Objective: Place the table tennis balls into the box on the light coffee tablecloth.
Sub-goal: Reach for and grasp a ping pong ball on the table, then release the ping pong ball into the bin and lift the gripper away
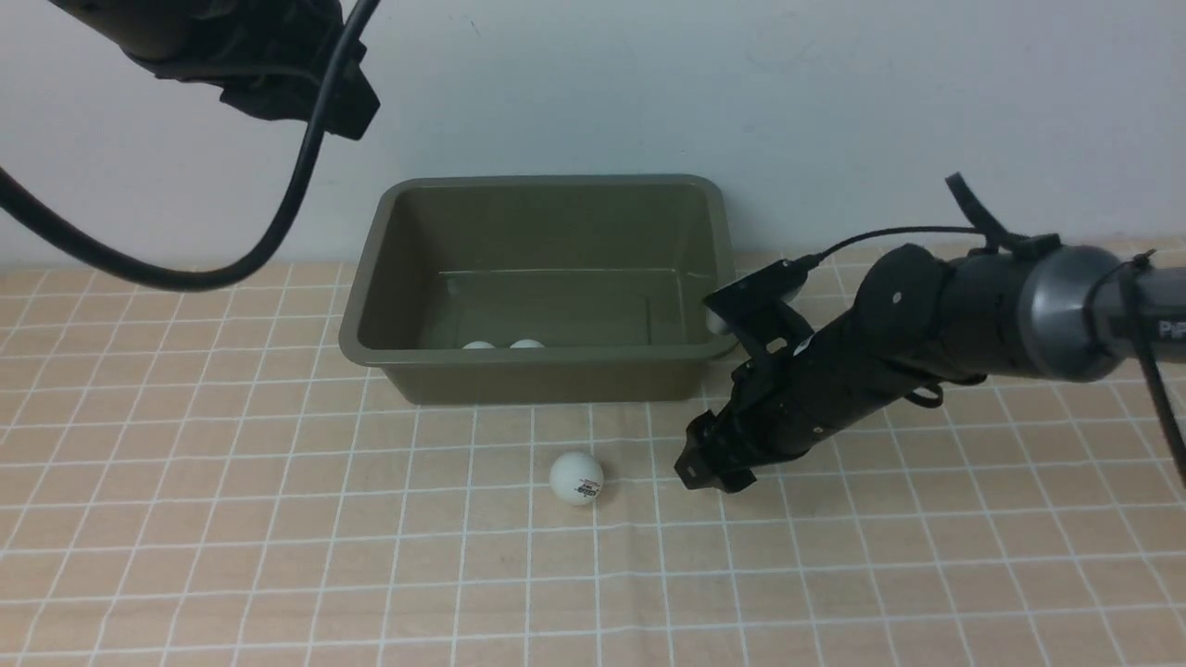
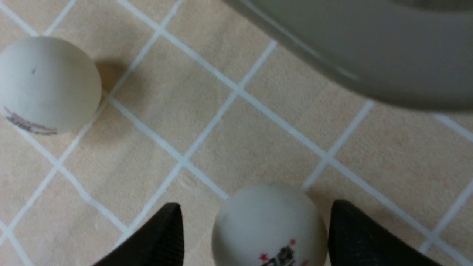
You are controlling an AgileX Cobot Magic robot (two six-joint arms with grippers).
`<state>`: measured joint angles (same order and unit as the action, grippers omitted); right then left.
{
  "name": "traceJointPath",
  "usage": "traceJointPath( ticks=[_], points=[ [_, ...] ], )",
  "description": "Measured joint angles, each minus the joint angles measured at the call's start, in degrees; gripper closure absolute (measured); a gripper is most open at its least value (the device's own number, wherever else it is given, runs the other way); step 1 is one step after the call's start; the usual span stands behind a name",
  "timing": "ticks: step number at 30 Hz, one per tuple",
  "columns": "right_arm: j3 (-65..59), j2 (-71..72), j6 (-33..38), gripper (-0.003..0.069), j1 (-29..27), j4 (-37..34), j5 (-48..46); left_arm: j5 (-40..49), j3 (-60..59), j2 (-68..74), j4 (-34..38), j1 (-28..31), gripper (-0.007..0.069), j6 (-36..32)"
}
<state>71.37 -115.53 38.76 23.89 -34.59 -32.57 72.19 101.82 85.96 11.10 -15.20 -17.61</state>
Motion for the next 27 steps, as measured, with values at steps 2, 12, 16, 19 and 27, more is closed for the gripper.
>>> traceJointPath(
  ticks=[2,12,16,19,27],
  points=[
    [0.19,-0.37,-3.90,0.0287,-0.14,2.20,0.48,0.00,0.00,0.00,0.00,0.00,0.0348,0.00],
    [0.36,8.91,-21.23,0.0295,-3.68,27.18,-8.32,0.00,0.00,0.00,0.00,0.00,0.0348,0.00],
    [0.71,14.22,-19.33,0.0295,-3.46,27.14,-5.36,0.00,0.00,0.00,0.00,0.00,0.0348,0.00],
    [3.99,14.82,-13.82,0.0295,-2.30,20.26,-2.77,0.00,0.00,0.00,0.00,0.00,0.0348,0.00],
    [20.20,3.42,0.36,0.0295,-1.10,4.62,-9.43,0.00,0.00,0.00,0.00,0.00,0.0348,-0.05]
  ],
)
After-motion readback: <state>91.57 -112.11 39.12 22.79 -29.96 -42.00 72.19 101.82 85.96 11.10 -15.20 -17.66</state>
